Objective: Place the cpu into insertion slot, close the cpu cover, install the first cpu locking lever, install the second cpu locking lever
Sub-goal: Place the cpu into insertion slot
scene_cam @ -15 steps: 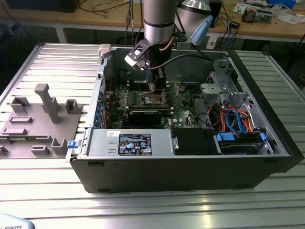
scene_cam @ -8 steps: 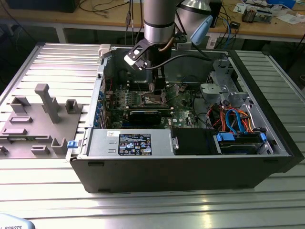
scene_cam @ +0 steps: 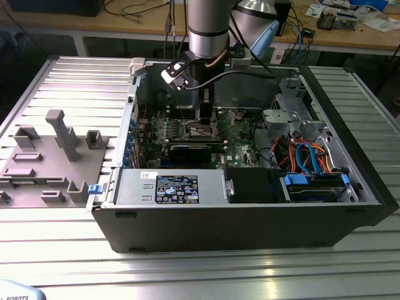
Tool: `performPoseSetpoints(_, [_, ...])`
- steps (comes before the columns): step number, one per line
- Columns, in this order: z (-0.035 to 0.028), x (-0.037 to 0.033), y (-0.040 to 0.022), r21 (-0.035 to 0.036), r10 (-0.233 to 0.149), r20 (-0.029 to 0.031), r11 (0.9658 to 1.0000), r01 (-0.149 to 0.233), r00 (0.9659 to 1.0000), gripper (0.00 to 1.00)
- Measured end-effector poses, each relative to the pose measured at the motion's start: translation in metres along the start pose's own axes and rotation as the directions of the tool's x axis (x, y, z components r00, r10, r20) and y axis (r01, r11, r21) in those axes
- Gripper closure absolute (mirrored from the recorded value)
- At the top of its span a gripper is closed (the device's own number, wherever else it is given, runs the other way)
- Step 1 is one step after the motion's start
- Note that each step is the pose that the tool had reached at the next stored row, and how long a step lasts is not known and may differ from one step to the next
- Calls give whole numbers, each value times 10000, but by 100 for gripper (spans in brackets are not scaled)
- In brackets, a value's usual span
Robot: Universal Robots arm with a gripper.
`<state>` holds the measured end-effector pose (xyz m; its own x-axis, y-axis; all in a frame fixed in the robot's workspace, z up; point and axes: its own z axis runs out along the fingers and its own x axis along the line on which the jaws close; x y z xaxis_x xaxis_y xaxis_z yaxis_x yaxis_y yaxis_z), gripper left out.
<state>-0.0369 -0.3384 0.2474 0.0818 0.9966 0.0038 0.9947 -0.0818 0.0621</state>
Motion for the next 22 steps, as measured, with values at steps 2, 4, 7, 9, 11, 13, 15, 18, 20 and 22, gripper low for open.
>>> performPoseSetpoints(2, [0, 0, 0, 0, 1, 0, 10000, -1, 10000, 45])
performPoseSetpoints(4, [0, 0, 0, 0, 2, -1, 10000, -2, 10000, 45])
performPoseSetpoints(7, [3, 2, 0, -2, 5, -3, 10000, -5, 10000, 45])
performPoseSetpoints(9, [5, 7, -1, 0, 8, 0, 10000, -8, 10000, 45])
performPoseSetpoints(11, [9, 11, -2, 0, 16, 0, 10000, -16, 10000, 45])
performPoseSetpoints(13, [17, 12, -2, 0, 32, 2, 10000, -32, 10000, 45])
performPoseSetpoints(15, [22, 12, -2, 0, 38, 2, 10000, -38, 10000, 45])
performPoseSetpoints(18, [27, 12, -3, 0, 46, 3, 10000, -46, 10000, 45])
performPoseSetpoints(20, [32, 13, -3, 0, 54, 3, 10000, -54, 10000, 45])
performPoseSetpoints(22, [36, 13, -3, 0, 59, 3, 10000, -59, 10000, 45])
